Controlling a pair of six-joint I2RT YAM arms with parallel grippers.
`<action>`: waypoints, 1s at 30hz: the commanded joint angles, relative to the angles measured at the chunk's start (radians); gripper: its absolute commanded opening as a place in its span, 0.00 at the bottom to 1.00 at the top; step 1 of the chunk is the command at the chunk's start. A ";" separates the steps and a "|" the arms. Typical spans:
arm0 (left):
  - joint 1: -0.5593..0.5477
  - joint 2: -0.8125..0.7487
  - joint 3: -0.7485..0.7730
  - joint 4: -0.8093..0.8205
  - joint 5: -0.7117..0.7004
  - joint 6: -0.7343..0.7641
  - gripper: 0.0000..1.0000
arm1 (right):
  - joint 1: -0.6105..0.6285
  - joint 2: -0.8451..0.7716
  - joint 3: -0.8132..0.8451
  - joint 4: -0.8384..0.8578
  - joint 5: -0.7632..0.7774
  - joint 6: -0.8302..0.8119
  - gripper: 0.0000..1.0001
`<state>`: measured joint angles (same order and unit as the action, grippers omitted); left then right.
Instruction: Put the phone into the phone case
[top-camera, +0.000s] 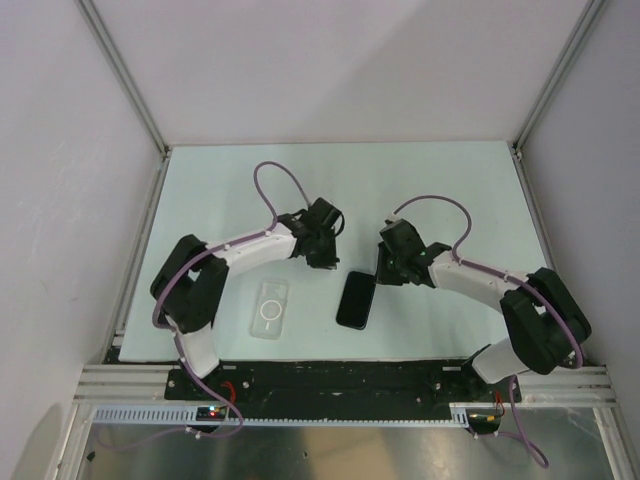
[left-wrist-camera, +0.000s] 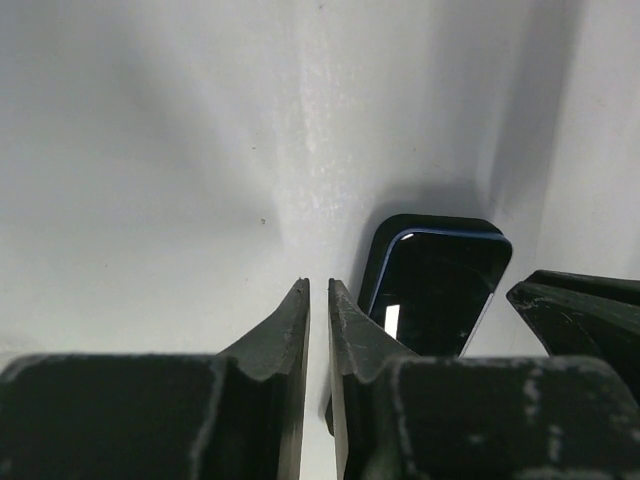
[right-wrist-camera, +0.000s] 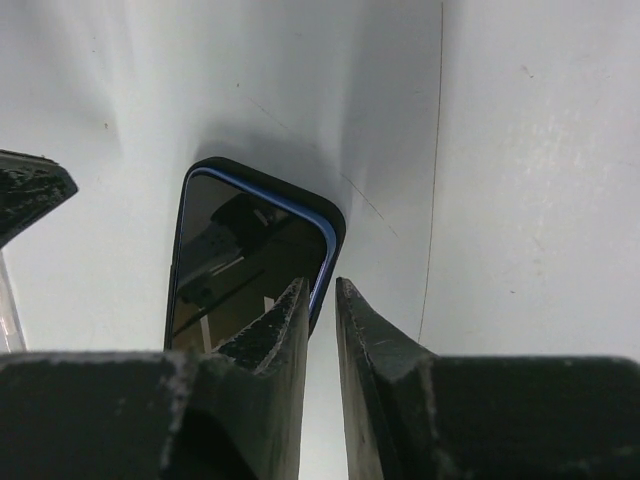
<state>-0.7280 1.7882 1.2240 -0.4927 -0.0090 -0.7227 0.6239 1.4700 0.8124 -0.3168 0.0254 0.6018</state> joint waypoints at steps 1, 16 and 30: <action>0.002 0.040 0.031 0.002 -0.002 0.017 0.16 | -0.005 0.021 0.043 0.045 0.001 -0.005 0.22; -0.011 0.116 0.080 0.002 0.048 0.012 0.15 | -0.004 0.081 0.050 0.047 0.022 0.013 0.19; -0.023 0.158 0.103 0.003 0.059 0.012 0.15 | 0.040 0.162 0.068 -0.027 0.135 0.030 0.11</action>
<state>-0.7452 1.9392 1.2850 -0.4965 0.0372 -0.7231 0.6464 1.5661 0.8673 -0.3302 0.0635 0.6197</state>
